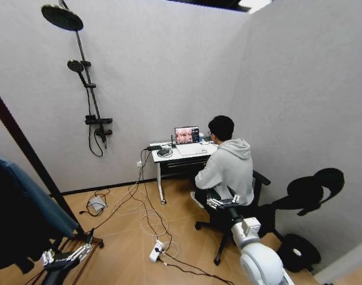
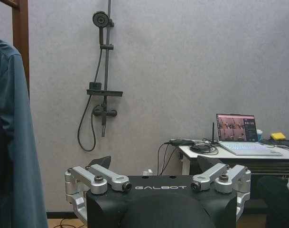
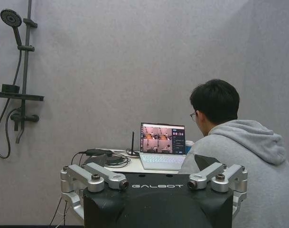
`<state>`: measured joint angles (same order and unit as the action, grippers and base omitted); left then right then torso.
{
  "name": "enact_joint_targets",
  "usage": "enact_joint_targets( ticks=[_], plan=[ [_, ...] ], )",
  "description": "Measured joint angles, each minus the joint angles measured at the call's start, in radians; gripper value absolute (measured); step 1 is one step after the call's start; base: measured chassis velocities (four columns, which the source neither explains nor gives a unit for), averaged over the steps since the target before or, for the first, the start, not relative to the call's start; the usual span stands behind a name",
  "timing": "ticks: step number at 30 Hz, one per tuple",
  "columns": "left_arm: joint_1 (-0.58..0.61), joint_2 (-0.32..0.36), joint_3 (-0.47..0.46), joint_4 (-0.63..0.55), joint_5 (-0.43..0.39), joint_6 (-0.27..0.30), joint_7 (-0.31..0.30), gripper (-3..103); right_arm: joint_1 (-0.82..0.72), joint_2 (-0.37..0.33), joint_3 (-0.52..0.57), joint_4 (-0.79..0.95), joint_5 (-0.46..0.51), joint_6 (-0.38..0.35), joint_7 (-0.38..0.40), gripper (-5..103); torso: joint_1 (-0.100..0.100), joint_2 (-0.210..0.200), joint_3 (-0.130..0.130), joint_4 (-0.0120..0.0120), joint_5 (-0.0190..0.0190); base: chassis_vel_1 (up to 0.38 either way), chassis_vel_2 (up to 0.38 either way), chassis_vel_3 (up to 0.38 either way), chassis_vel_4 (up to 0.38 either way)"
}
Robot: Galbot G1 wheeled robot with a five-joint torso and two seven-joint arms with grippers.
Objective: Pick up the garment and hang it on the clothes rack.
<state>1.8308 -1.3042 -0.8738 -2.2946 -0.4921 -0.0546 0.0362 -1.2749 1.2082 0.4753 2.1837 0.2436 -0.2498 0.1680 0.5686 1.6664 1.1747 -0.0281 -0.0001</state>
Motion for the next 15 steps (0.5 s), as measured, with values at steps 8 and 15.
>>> enact_joint_targets(
  ticks=[8,15],
  plan=[
    [0.000,0.000,0.000,0.000,0.000,0.000,0.000,100,0.016,0.000,-0.016,-0.022,-0.002,0.000,0.000,100,0.000,0.000,0.000,-0.0001,0.0001,0.111,-0.101,-0.115,0.104],
    [0.000,0.000,0.000,0.000,0.000,0.000,0.000,100,0.006,-0.006,-0.010,-0.030,-0.002,0.016,-0.003,100,0.000,0.000,0.000,-0.0002,0.0001,0.124,-0.110,-0.108,0.119]
  ],
)
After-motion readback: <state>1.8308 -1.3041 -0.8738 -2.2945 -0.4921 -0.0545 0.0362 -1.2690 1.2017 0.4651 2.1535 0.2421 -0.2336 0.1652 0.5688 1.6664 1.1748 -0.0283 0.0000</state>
